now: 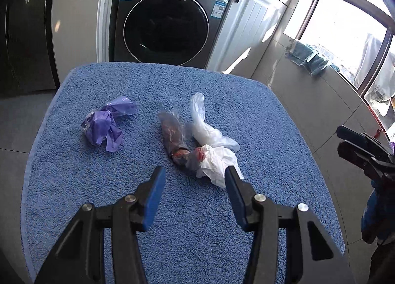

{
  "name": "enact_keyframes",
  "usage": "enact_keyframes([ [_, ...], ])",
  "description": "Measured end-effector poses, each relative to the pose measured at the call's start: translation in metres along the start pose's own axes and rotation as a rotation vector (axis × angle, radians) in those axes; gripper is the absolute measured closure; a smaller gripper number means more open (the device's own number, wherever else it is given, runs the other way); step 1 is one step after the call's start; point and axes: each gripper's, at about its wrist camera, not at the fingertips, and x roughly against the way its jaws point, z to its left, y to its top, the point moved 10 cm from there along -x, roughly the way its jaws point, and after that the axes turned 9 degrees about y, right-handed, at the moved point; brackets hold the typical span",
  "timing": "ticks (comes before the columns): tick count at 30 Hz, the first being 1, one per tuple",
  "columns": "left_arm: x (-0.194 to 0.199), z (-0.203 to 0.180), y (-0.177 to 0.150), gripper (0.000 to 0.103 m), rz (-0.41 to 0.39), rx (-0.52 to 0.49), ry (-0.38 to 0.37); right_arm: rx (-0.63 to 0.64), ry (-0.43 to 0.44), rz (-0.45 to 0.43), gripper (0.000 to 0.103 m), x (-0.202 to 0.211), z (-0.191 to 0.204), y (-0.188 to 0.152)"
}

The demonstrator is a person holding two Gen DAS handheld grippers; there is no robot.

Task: Collect trash
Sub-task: 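Grasp the clear bag with red contents with the left tool while the right tool grasps the white tissue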

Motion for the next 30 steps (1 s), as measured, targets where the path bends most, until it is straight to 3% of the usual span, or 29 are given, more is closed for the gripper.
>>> enact_keyframes([
  [2, -0.012, -0.003, 0.003, 0.059, 0.012, -0.001, -0.009, 0.002, 0.027, 0.03, 0.041, -0.017, 0.001, -0.005],
  [6, -0.036, -0.004, 0.004, 0.086, 0.054, -0.009, -0.012, 0.011, 0.087, 0.079, 0.041, -0.049, 0.009, -0.01],
  [8, -0.043, -0.002, 0.003, 0.09, 0.068, -0.001, -0.02, 0.02, 0.119, 0.101, 0.042, -0.064, 0.016, -0.011],
  [12, -0.048, 0.002, 0.003, 0.095, 0.073, 0.006, -0.03, 0.046, 0.18, 0.146, 0.044, -0.095, 0.036, -0.014],
  [16, -0.045, 0.011, 0.0, 0.098, 0.063, 0.017, -0.038, 0.072, 0.231, 0.183, 0.053, -0.121, 0.052, -0.017],
  [23, -0.034, 0.016, -0.002, 0.099, 0.047, 0.009, -0.054, 0.066, 0.25, 0.25, 0.065, -0.158, 0.057, -0.031],
  [26, -0.027, 0.015, -0.003, 0.099, 0.04, 0.002, -0.059, 0.059, 0.24, 0.251, 0.078, -0.163, 0.054, -0.035],
  [27, -0.024, 0.014, -0.003, 0.099, 0.038, 0.002, -0.061, 0.051, 0.247, 0.246, 0.088, -0.162, 0.054, -0.035],
  [30, -0.012, 0.014, -0.003, 0.099, 0.024, -0.003, -0.059, 0.046, 0.245, 0.226, 0.092, -0.151, 0.053, -0.033],
])
